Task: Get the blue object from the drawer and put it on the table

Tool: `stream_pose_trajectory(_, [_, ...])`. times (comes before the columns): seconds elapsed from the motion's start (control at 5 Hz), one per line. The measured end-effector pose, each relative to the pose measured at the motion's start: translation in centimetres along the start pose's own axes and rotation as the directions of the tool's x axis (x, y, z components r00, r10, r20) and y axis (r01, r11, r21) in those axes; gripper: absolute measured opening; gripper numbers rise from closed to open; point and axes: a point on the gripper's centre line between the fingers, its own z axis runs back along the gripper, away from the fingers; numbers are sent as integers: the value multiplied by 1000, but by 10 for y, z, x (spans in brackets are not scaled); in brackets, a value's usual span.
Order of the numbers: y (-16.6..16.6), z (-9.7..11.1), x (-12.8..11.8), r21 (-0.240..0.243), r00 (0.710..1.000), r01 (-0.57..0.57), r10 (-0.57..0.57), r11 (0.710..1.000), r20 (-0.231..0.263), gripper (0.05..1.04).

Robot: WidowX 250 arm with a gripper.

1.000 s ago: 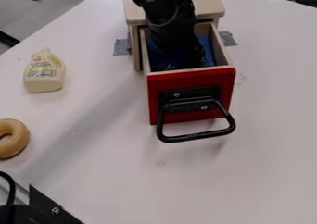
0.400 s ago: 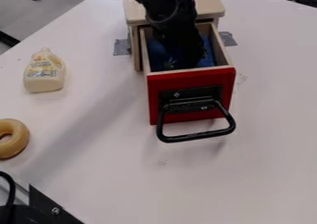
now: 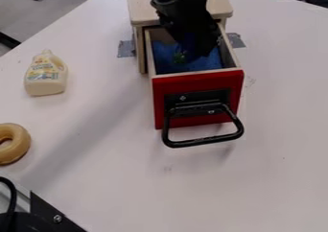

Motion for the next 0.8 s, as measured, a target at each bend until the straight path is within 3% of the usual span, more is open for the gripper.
stream_pose_trajectory(0.2, [0, 21, 1, -4, 1000, 18, -18, 1000, -2, 724])
stream_pose_trajectory(0.8, [34, 97, -16, 104, 999, -37, 38, 994, -2, 724])
